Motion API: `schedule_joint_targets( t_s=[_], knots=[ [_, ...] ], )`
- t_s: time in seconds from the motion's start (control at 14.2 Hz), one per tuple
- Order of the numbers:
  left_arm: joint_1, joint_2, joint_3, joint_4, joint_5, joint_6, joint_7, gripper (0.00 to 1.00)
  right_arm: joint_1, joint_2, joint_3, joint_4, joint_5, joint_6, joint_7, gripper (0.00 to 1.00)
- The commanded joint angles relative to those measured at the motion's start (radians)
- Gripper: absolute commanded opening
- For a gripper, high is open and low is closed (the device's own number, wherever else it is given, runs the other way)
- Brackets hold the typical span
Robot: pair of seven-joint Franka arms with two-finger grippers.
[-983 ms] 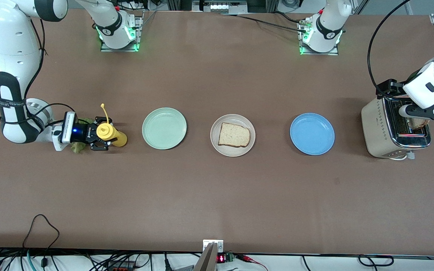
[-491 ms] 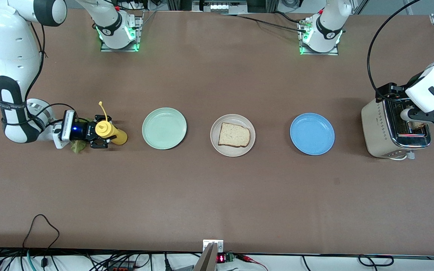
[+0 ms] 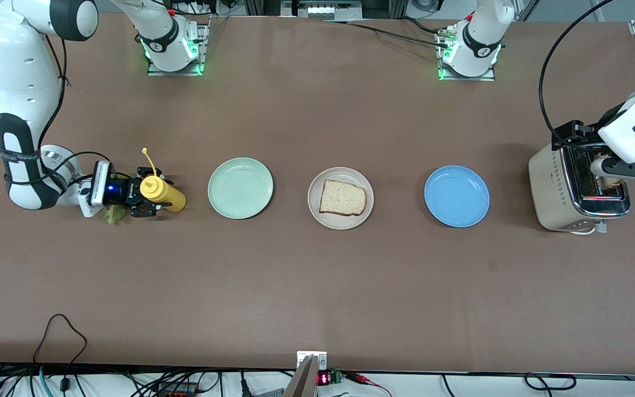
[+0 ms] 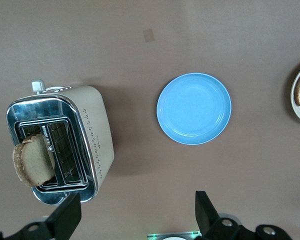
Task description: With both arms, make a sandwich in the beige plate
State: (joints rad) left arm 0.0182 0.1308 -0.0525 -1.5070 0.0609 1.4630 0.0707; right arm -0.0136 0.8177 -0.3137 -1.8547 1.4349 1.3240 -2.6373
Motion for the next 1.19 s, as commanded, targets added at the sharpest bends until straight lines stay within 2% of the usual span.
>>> schedule_joint_targets(
  t_s=[0.0, 0.28, 0.56, 0.7, 0.91, 1.12],
  knots=[
    [0.003, 0.006, -0.003, 0.044, -0.013, 0.008, -0.037, 1.0, -0.02, -0.014, 0.007, 0.003, -0.001, -0.011, 0.013, 1.0],
    [0.003, 0.007, -0.003, 0.045, -0.019, 0.063, -0.035, 1.0, -0.011, -0.022, -0.071, 0.009, -0.063, -0.008, 0.019, 1.0],
    [-0.004, 0.006, -0.003, 0.045, -0.024, 0.06, -0.037, 1.0, 0.003, -0.032, -0.18, 0.08, -0.184, 0.015, 0.08, 1.0],
    [-0.003, 0.003, -0.003, 0.045, -0.018, 0.054, -0.032, 1.0, 0.067, -0.054, -0.281, 0.107, -0.224, 0.034, 0.149, 1.0],
    [-0.006, -0.002, -0.007, 0.045, -0.015, 0.057, -0.022, 1.0, 0.223, -0.054, -0.502, 0.201, -0.258, 0.026, 0.288, 1.0],
    [0.0, -0.022, -0.021, 0.027, -0.012, 0.065, -0.019, 1.0, 0.335, -0.054, -0.619, 0.236, -0.26, 0.026, 0.416, 1.0]
  ],
)
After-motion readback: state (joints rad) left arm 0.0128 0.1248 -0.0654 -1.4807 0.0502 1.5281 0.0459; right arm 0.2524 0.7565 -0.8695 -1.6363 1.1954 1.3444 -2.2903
